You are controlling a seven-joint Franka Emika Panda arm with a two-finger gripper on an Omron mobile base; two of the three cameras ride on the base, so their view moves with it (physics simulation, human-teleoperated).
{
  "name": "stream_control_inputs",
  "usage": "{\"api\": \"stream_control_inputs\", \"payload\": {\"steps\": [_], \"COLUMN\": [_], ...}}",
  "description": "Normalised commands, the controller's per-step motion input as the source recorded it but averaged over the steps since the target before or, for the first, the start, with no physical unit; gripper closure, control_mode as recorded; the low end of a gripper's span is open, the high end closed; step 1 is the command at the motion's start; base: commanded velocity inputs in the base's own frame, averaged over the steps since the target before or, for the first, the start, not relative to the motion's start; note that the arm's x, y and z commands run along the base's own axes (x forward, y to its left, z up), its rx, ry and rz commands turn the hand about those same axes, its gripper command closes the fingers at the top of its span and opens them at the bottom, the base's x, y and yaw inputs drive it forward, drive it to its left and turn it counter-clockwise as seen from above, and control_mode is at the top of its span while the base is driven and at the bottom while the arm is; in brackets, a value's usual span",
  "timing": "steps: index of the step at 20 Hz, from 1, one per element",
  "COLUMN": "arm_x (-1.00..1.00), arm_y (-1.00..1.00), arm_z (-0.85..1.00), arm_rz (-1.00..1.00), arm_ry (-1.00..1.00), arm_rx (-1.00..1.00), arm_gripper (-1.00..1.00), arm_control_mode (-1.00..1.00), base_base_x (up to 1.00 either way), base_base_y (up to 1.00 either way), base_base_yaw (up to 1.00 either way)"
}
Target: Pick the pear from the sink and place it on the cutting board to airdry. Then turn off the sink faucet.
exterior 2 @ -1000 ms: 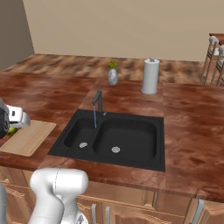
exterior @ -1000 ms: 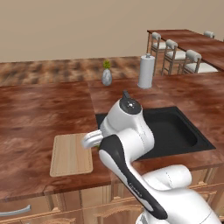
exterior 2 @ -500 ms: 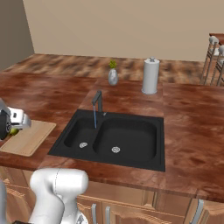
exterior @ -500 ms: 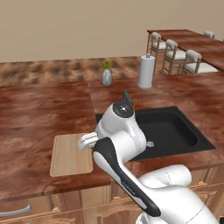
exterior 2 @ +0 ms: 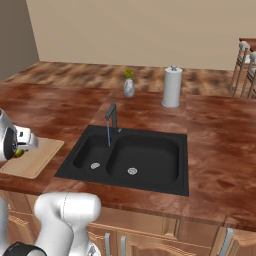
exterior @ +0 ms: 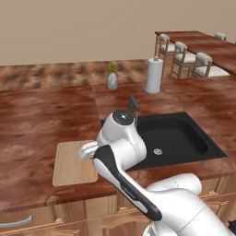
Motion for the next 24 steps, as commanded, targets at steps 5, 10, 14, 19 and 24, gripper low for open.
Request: {"api": "stream_control_inputs", "payload": {"steps": [5, 10, 14, 19, 24], "arm_x": [0.18, 0.16, 0.13, 0.17, 0.16], "arm_y": [0.13, 0.11, 0.1, 0.06, 0.01], "arm_z": [-0.24, -0.09, -0.06, -0.08, -0.15], "arm_rz": [0.0, 0.0, 0.0, 0.0, 0.0], "arm_ry": [0.06, 0.02, 0.0, 0.0, 0.0], "arm_rx": [0.0, 0.0, 0.0, 0.0, 0.0], "arm_gripper": [1.0, 1.0, 1.0, 1.0, 1.0], "arm_control_mode": [-1.0, -1.0, -1.0, -1.0, -1.0], "base_base_x": [0.0, 0.0, 0.0, 0.0, 0.0], "base_base_y": [0.0, 0.0, 0.0, 0.0, 0.0], "base_base_yaw": [0.0, 0.0, 0.0, 0.0, 0.0]}}
